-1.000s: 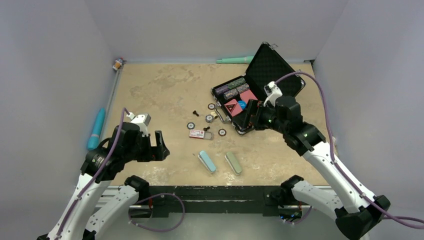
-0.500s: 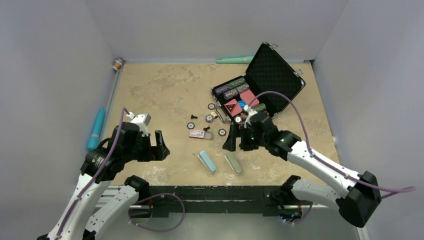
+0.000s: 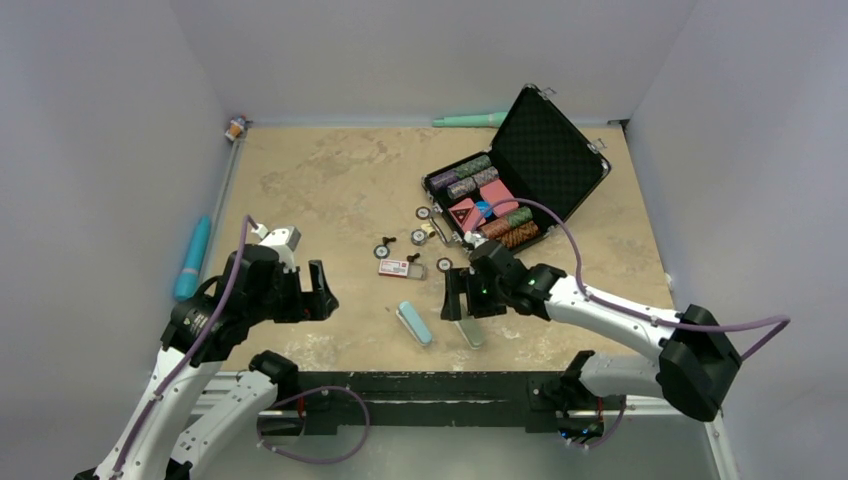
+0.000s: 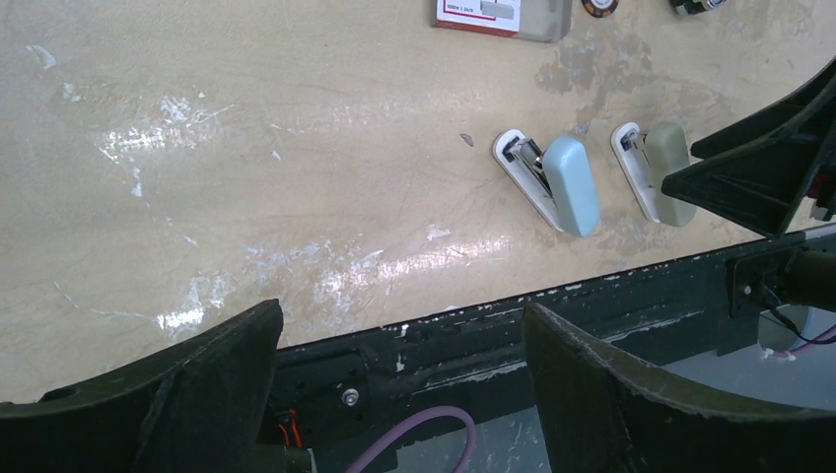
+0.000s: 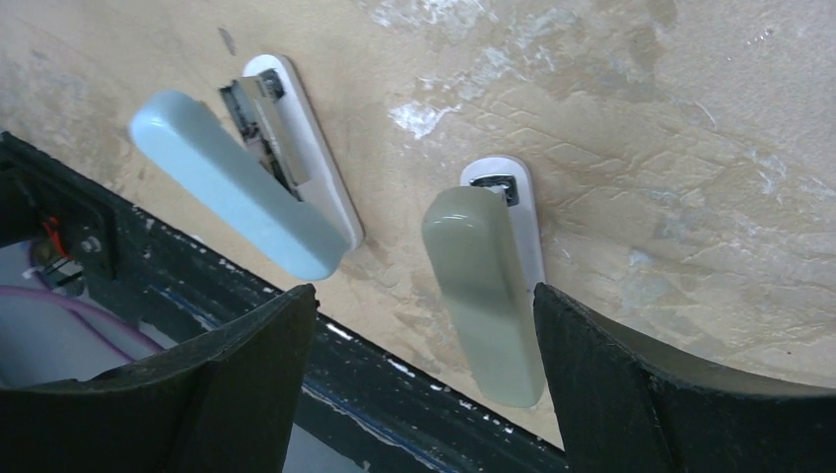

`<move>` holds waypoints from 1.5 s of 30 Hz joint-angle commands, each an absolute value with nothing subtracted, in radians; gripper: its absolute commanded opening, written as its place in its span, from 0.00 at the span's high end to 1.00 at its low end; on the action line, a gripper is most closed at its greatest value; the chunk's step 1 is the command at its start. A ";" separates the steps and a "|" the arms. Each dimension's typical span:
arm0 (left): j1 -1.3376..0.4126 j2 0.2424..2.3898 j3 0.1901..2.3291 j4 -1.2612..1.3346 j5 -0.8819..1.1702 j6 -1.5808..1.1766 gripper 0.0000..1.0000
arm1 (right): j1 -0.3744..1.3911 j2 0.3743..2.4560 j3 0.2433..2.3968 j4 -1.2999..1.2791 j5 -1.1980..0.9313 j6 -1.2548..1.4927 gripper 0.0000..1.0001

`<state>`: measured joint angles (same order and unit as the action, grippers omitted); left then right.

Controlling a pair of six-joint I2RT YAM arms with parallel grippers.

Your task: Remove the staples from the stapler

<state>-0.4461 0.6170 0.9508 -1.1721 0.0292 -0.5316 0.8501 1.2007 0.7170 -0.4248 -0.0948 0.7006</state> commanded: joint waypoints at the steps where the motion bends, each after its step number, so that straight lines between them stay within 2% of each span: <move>1: -0.445 0.612 0.948 -1.151 0.012 -0.541 0.06 | 0.855 1.236 0.698 -0.400 -0.062 0.715 0.16; 6: -0.445 0.615 0.947 -1.152 0.008 -0.542 0.06 | 0.856 1.276 0.726 -0.396 -0.052 0.699 0.19; 18: -0.445 0.604 0.946 -1.155 0.003 -0.552 0.06 | 0.865 1.388 0.771 -0.449 -0.006 0.667 0.37; 22: -0.445 0.597 0.947 -1.155 -0.009 -0.554 0.07 | 0.867 1.388 0.776 -0.458 -0.011 0.666 0.53; 25: -0.444 0.597 0.947 -1.155 -0.022 -0.555 0.07 | 0.869 1.385 0.780 -0.471 -0.017 0.657 0.73; 28: -0.445 0.598 0.947 -1.155 -0.024 -0.557 0.07 | 0.870 1.380 0.792 -0.492 -0.025 0.644 0.99; 36: -0.445 0.600 0.946 -1.155 -0.019 -0.555 0.07 | 0.871 1.321 0.914 -0.558 -0.097 0.606 1.00; 45: -0.445 0.596 0.937 -1.135 0.025 -0.539 0.06 | 0.871 1.363 1.200 -0.536 -0.264 0.558 1.00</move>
